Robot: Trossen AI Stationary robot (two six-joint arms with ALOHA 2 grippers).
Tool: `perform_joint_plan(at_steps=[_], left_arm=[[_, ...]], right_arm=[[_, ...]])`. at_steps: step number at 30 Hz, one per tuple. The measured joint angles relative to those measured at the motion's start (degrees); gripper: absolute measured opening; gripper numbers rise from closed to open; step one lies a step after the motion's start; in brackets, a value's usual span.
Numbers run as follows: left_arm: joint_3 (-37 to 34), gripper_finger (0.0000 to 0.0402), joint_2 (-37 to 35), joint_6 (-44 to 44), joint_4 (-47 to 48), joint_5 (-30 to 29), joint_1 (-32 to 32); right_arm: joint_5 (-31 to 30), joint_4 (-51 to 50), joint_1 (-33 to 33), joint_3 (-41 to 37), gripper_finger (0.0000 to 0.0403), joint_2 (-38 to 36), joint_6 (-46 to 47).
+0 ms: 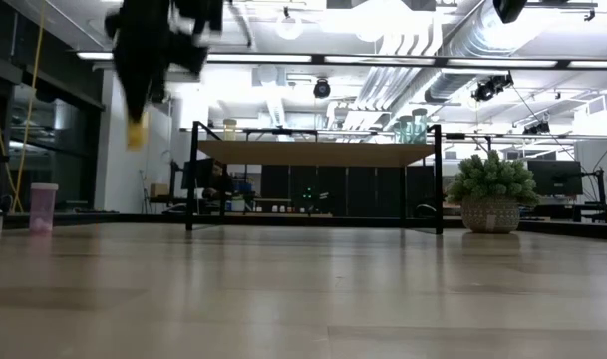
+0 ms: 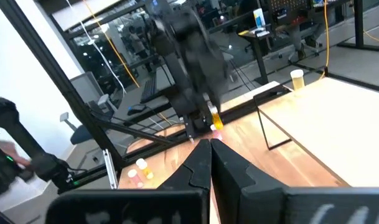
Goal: Pick and place medicine bottles onto shelf by color
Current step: Put the top orange pill bottle on the shelf
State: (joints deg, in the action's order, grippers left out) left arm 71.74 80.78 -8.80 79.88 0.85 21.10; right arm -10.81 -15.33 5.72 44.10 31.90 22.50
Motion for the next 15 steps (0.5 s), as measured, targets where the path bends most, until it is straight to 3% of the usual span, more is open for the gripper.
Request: perform_joint_plan(at_steps=[5,15], left_arm=[[17.2,0.0106,4.1,0.7,9.8,-2.5,-0.2],[46.9,0.0106,23.3,7.9,9.8,-6.9,2.1]], right_arm=[[0.0,-0.5,0.0,0.0,0.0000,0.0,0.0],[0.0,-1.5,0.0,0.0,0.0000,0.0,0.2]])
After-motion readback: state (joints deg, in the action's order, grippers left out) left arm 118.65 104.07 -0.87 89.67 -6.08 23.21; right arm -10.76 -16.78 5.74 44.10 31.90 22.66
